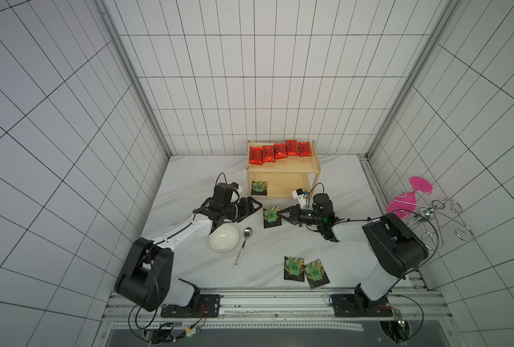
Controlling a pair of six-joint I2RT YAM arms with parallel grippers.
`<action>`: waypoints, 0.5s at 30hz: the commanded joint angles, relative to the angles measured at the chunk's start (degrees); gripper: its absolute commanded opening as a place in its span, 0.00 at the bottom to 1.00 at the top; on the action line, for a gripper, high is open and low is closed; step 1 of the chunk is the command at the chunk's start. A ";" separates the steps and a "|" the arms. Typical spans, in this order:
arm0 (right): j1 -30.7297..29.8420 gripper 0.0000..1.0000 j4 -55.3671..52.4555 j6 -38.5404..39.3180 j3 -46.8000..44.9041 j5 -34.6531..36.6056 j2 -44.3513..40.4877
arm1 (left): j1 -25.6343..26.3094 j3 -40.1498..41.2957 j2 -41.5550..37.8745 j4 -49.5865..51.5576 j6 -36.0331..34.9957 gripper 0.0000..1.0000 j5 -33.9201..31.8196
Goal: Place the tea bags on the shelf by color
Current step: Pick up the tea bag from the center of the board.
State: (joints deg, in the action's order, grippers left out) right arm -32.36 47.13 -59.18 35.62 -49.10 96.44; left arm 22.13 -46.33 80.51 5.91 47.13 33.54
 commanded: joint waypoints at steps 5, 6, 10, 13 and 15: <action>-0.99 0.00 13.73 -8.25 0.77 -8.27 0.78 | 0.11 4.58 4.14 -19.52 10.61 0.75 14.29; -0.96 0.00 15.58 -9.51 0.62 -8.45 1.08 | 0.02 4.82 4.46 -20.17 10.89 0.75 14.43; -0.97 0.00 16.23 -10.04 -0.10 -8.73 0.83 | -0.45 5.70 3.63 -19.04 9.80 0.75 13.49; -1.20 0.00 13.15 -8.38 -0.11 -8.52 0.00 | -0.86 6.07 3.08 -18.75 9.43 0.72 13.50; -1.68 0.00 9.48 -6.29 0.77 -8.14 -0.24 | -0.69 6.60 2.73 -21.15 10.66 0.66 14.26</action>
State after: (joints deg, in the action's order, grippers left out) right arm -33.15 59.00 -67.51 35.66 -56.36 96.97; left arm 21.67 -40.40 84.55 -10.81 56.75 46.22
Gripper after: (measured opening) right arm 0.041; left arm 0.670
